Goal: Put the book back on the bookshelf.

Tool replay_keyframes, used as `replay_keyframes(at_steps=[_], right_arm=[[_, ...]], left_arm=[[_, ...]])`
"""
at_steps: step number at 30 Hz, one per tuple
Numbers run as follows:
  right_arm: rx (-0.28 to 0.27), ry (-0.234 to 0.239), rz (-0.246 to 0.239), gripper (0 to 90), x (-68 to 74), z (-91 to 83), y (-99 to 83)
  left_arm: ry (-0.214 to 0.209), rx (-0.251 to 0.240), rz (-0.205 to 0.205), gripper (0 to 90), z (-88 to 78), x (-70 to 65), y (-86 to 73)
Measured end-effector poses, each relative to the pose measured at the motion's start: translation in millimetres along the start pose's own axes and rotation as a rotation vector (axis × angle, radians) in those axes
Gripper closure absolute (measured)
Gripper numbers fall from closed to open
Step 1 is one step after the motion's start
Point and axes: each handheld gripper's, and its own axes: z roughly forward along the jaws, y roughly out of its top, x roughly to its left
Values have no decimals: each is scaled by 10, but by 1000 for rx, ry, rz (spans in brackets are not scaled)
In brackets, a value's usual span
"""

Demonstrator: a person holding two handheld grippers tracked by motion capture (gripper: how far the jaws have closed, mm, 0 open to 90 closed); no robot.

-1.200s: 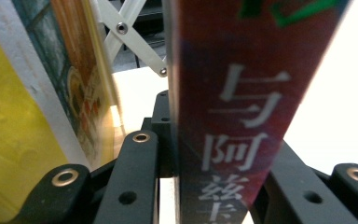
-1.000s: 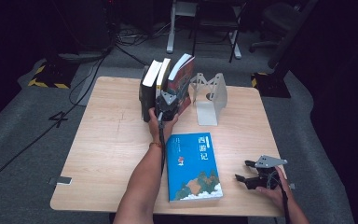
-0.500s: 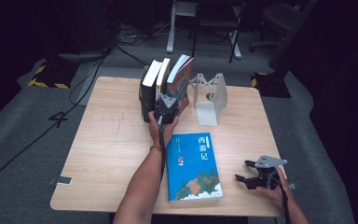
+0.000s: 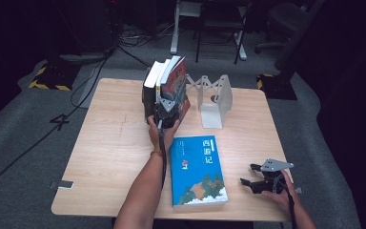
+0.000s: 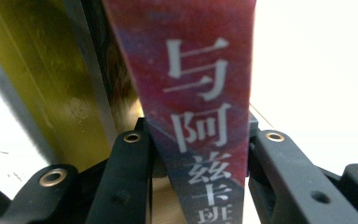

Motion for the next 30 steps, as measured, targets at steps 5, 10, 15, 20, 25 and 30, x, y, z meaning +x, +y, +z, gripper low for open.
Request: replay_keyframes(at_steps=[5,10,15,20,25,30], right_arm=[[0,0,0,223,0,0,0],[0,0,0,223,0,0,0],[0,-1,1,224,0,1,0],[0,-1,1,223,1,1,0],[1,-1,0,224,1,0,1],[0,-1,-1,224,-1,1,1]], left_arm=[[-4,15,26,668,-19,11,11],[-4,26,53,654,-36,19,34],[-23,41,53,658,-40,38,51],[-33,57,65,655,-62,52,75],[-49,72,85,653,-103,74,96],[-65,86,115,642,-154,98,138]])
